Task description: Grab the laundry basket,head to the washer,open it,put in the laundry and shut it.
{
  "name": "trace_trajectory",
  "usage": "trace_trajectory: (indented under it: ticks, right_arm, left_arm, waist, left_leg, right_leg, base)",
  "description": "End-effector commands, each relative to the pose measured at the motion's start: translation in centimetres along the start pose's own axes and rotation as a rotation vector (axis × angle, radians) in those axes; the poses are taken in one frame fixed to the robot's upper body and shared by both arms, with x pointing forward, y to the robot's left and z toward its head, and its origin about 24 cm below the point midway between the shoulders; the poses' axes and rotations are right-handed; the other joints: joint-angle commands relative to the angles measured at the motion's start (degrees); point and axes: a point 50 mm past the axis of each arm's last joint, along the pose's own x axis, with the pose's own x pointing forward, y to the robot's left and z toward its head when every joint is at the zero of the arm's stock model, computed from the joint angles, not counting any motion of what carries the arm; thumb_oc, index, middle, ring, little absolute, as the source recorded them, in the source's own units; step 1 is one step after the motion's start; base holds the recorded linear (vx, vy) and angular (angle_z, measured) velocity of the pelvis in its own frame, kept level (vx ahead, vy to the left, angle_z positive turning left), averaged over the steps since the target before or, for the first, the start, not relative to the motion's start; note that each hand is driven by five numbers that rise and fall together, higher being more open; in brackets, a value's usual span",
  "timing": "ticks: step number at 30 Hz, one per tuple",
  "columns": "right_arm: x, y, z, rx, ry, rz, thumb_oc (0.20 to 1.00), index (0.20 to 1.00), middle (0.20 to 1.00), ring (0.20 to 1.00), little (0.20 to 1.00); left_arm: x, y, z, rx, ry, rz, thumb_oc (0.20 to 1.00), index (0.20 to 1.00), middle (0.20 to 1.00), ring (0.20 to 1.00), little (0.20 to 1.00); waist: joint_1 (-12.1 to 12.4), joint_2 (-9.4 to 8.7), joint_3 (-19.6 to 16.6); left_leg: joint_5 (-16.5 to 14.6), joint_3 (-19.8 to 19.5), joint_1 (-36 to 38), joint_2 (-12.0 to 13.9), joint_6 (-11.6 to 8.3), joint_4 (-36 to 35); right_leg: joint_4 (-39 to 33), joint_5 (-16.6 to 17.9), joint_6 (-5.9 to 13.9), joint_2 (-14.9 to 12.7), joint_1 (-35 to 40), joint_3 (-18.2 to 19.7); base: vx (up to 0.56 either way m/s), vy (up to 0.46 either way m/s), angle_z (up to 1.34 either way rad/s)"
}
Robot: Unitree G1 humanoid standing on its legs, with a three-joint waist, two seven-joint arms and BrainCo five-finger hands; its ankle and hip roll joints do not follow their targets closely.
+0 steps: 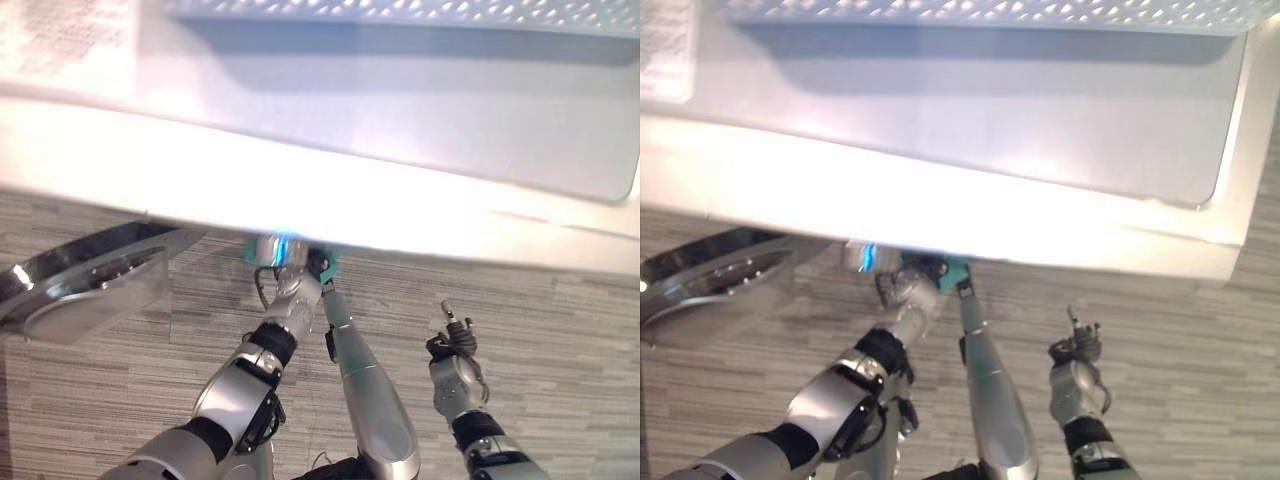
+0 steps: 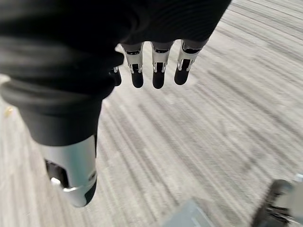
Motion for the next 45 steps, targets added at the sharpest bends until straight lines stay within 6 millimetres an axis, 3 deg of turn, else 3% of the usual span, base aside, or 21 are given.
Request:
trace_trajectory:
  ticks: [1, 6, 15, 16, 20, 22, 24, 25, 27, 29, 31, 32, 34, 35, 36, 38, 39, 40, 41, 44, 45]
  right_arm:
    - [-1.8, -2.0, -2.2, -0.071, 0.035, 0.024, 1.000, 1.000, 1.000, 1.000, 1.000]
    - [-2.4, 0.6, -0.6, -0.132, -0.056, 0.234, 1.000, 1.000, 1.000, 1.000, 1.000]
    - [-2.6, 1.2, 0.6, -0.102, -0.104, 0.298, 1.000, 1.000, 1.000, 1.000, 1.000]
    - [-2.5, 1.2, 1.3, -0.120, -0.130, 0.310, 1.000, 1.000, 1.000, 1.000, 1.000]
    - [-1.8, 1.5, 3.0, -0.124, -0.179, 0.306, 1.000, 1.000, 1.000, 1.000, 1.000]
    - [-1.5, 1.1, 4.5, -0.136, -0.224, 0.308, 1.000, 1.000, 1.000, 1.000, 1.000]
    - [-2.0, 0.4, 4.8, -0.148, -0.240, 0.326, 1.000, 1.000, 1.000, 1.000, 1.000]
    - [-2.0, 0.5, 5.0, -0.147, -0.243, 0.337, 1.000, 1.000, 1.000, 1.000, 1.000]
    - [-2.0, 0.4, 5.1, -0.152, -0.243, 0.344, 1.000, 1.000, 1.000, 1.000, 1.000]
    - [-2.1, 0.3, 5.1, -0.158, -0.231, 0.352, 1.000, 1.000, 1.000, 1.000, 1.000]
    - [-1.9, 0.1, 4.9, -0.169, -0.215, 0.349, 1.000, 1.000, 1.000, 1.000, 1.000]
    - [-1.8, -0.6, 4.8, -0.177, -0.198, 0.346, 1.000, 1.000, 1.000, 1.000, 1.000]
    - [-1.8, -1.1, 4.7, -0.180, -0.188, 0.343, 1.000, 1.000, 1.000, 1.000, 1.000]
    - [-1.6, -1.7, 4.6, -0.195, -0.179, 0.341, 1.000, 1.000, 1.000, 1.000, 1.000]
    - [-1.5, -1.7, 4.6, -0.193, -0.179, 0.341, 1.000, 1.000, 1.000, 1.000, 1.000]
    - [-1.3, -2.0, 5.1, -0.212, -0.188, 0.356, 1.000, 1.000, 1.000, 1.000, 1.000]
    - [-1.3, -1.9, 5.2, -0.209, -0.190, 0.358, 1.000, 1.000, 1.000, 1.000, 1.000]
    - [-1.0, -2.3, 5.3, -0.233, -0.182, 0.368, 1.000, 1.000, 1.000, 1.000, 1.000]
    - [-0.9, -2.1, 5.4, -0.233, -0.181, 0.385, 1.000, 1.000, 1.000, 1.000, 1.000]
    - [-0.4, -1.2, 5.9, -0.258, -0.175, 0.431, 1.000, 1.000, 1.000, 1.000, 1.000]
    - [-0.4, -1.2, 5.9, -0.258, -0.175, 0.432, 1.000, 1.000, 1.000, 1.000, 1.000]
  left_arm:
    - [1.1, -2.3, 4.9, -0.115, -0.185, -0.054, 0.200, 0.200, 0.200, 0.200, 0.200]
    - [2.9, -1.3, 11.8, -0.147, -0.362, -0.002, 0.200, 0.200, 0.200, 0.200, 0.200]
    - [2.8, -2.9, 22.2, -0.315, -0.600, 0.003, 0.200, 0.200, 0.200, 0.200, 0.200]
    - [1.7, -4.7, 25.9, -0.376, -0.683, -0.041, 0.200, 0.200, 0.200, 0.200, 0.200]
    - [-1.0, -8.4, 30.9, -0.453, -0.798, -0.164, 0.200, 0.200, 0.200, 0.200, 0.200]
    - [-7.3, -13.3, 34.7, -0.534, -1.008, -0.466, 0.200, 0.200, 0.200, 0.200, 0.200]
    - [-9.2, -14.3, 34.5, -0.544, -1.075, -0.526, 0.200, 0.200, 0.200, 0.200, 0.200]
    - [-8.4, -14.2, 33.9, -0.532, -1.034, -0.495, 0.200, 0.200, 0.200, 0.200, 0.200]
    - [-7.5, -13.9, 33.4, -0.518, -1.000, -0.470, 1.000, 1.000, 1.000, 1.000, 1.000]
    - [-5.4, -12.8, 32.5, -0.484, -0.911, -0.429, 1.000, 1.000, 1.000, 1.000, 1.000]
    - [-3.1, -11.1, 31.7, -0.289, -0.868, -0.339, 1.000, 1.000, 1.000, 1.000, 1.000]
    - [-0.2, -8.1, 31.0, 0.100, -0.822, -0.165, 1.000, 1.000, 1.000, 1.000, 1.000]
    - [0.4, -7.4, 31.0, 0.236, -0.817, -0.116, 1.000, 1.000, 1.000, 1.000, 1.000]
    - [1.3, -6.6, 31.1, 0.673, -0.831, 0.010, 1.000, 1.000, 1.000, 1.000, 1.000]
    - [1.2, -6.7, 31.2, 0.675, -0.833, 0.009, 1.000, 1.000, 1.000, 1.000, 1.000]
    - [1.9, -6.2, 30.9, 1.087, -0.830, 0.120, 1.000, 1.000, 1.000, 1.000, 1.000]
    - [1.9, -6.4, 30.9, 1.089, -0.834, 0.119, 1.000, 1.000, 1.000, 1.000, 1.000]
    - [1.8, -7.4, 30.9, 1.508, -0.891, 0.178, 1.000, 1.000, 1.000, 1.000, 1.000]
    - [1.8, -7.7, 30.8, 1.666, -0.914, 0.201, 1.000, 1.000, 1.000, 1.000, 1.000]
    - [2.7, -8.7, 27.4, 2.113, -0.857, 0.123, 1.000, 1.000, 1.000, 1.000, 1.000]
    - [2.7, -8.7, 27.4, 2.113, -0.857, 0.123, 1.000, 1.000, 1.000, 1.000, 1.000]
  waist:
    - [-0.72, 0.68, -4.01]
    - [-2.03, 1.89, -3.73]
    - [-3.40, 3.22, -3.91]
    - [-3.88, 3.64, -3.92]
    - [-3.85, 4.75, -4.38]
    - [-3.24, 6.04, -4.31]
    - [-3.40, 6.31, -4.76]
    - [-3.04, 6.72, -5.22]
    - [-2.79, 7.18, -5.48]
    - [-2.36, 8.00, -5.52]
    - [-1.97, 8.73, -5.50]
    - [-2.08, 9.06, -5.37]
    - [-2.03, 9.21, -5.33]
    - [-1.98, 9.33, -5.18]
    - [-1.95, 9.25, -5.07]
    - [-1.75, 9.69, -4.90]
    - [-2.17, 9.08, -4.60]
    - [-2.03, 9.36, -4.52]
    - [-2.60, 8.52, -4.23]
    - [-2.65, 8.31, -4.11]
    - [-2.66, 8.29, -4.09]
  left_leg:
    - [-7.06, -0.93, -0.34, -5.88, 3.49, 0.89]
    - [-6.78, -1.07, -2.42, -3.92, 2.15, -1.02]
    - [-6.91, -1.22, -6.75, -1.76, 0.32, -1.02]
    - [-6.86, -0.98, -8.03, -1.20, -0.20, -1.02]
    - [-6.62, -1.18, -9.60, -0.81, -0.75, -1.02]
    - [-5.81, -1.60, -11.21, -0.09, -1.44, -1.02]
    - [-5.46, -1.75, -12.16, 0.72, -1.89, -1.02]
    - [-6.33, -2.25, -11.95, 1.15, -1.76, -1.02]
    - [-6.33, -2.36, -12.07, 1.49, -1.84, -1.02]
    - [-5.95, -2.47, -11.96, 1.86, -2.07, -1.02]
    - [-5.59, -2.60, -11.87, 2.01, -2.28, -1.02]
    - [-4.00, -2.35, -12.46, 1.86, -2.79, -1.02]
    - [-3.81, -2.54, -12.48, 1.92, -2.92, -1.02]
    - [-3.11, -2.92, -12.69, 2.00, -3.23, -1.02]
    - [-3.11, -2.94, -12.65, 2.00, -3.23, -1.02]
    - [-3.92, -3.43, -12.10, 2.58, -3.37, -1.02]
    - [-2.69, -3.27, -12.65, 2.12, -3.49, -1.02]
    - [-3.73, -3.59, -11.98, 2.71, -3.48, -1.02]
    - [-2.50, -3.47, -12.56, 2.21, -3.62, -1.02]
    - [-2.54, -3.83, -12.47, 2.20, -3.70, -1.02]
    - [-2.55, -3.83, -12.46, 2.20, -3.70, -1.02]
  right_leg:
    - [7.21, -5.01, 8.79, -5.69, -7.20, 2.45]
    - [7.22, -5.62, 8.16, -4.37, -9.84, 1.55]
    - [8.76, -6.92, 7.88, -2.82, -15.24, 0.55]
    - [9.36, -7.44, 7.71, -2.17, -17.03, 0.23]
    - [10.04, -8.15, 7.71, -1.37, -18.96, -0.17]
    - [11.00, -9.11, 7.75, -0.68, -20.79, -1.00]
    - [11.79, -10.01, 7.52, -0.18, -21.83, -1.53]
    - [11.82, -11.66, 7.84, 0.19, -21.55, -1.49]
    - [12.31, -12.16, 7.73, 0.48, -21.82, -1.68]
    - [13.33, -12.86, 7.43, 0.66, -22.09, -1.98]
    - [13.74, -13.11, 7.24, 0.49, -21.94, -2.37]
    - [13.64, -11.32, 6.49, -0.20, -22.33, -2.94]
    - [13.71, -11.33, 6.34, -0.30, -22.24, -3.10]
    - [13.47, -11.02, 6.13, -0.65, -22.05, -3.47]
    - [13.48, -11.04, 6.13, -0.66, -22.01, -3.49]
    - [13.72, -12.41, 6.42, -0.46, -21.42, -3.67]
    - [13.44, -10.72, 5.91, -0.92, -21.86, -3.78]
    - [13.74, -12.17, 6.28, -0.52, -21.30, -3.95]
    - [13.30, -10.34, 5.79, -1.04, -21.76, -3.98]
    - [13.26, -10.38, 5.77, -0.93, -21.58, -3.96]
    - [13.26, -10.38, 5.77, -0.93, -21.57, -3.96]
  base:
    - [0.13, -0.117, 0.15]
    - [0.07, -0.057, 0.12]
    - [0.04, -0.060, 0.02]
    - [0.03, -0.058, 0.01]
    - [0.05, -0.052, 0.02]
    - [0.07, -0.149, 0.07]
    - [0.10, -0.109, 0.12]
    - [0.11, -0.043, 0.15]
    - [0.06, -0.032, 0.06]
    - [0.02, -0.053, -0.03]
    - [-0.03, -0.031, 0.01]
    - [0.00, 0.000, 0.00]
    - [-0.05, -0.045, 0.05]
    - [-0.10, -0.078, 0.10]
    - [-0.04, -0.043, 0.09]
    - [0.01, -0.001, 0.07]
    - [0.03, 0.024, 0.08]
    - [-0.10, -0.048, 0.09]
    - [-0.03, -0.010, 0.15]
    - [-0.04, -0.016, 0.16]
    - [-0.02, -0.011, 0.07]
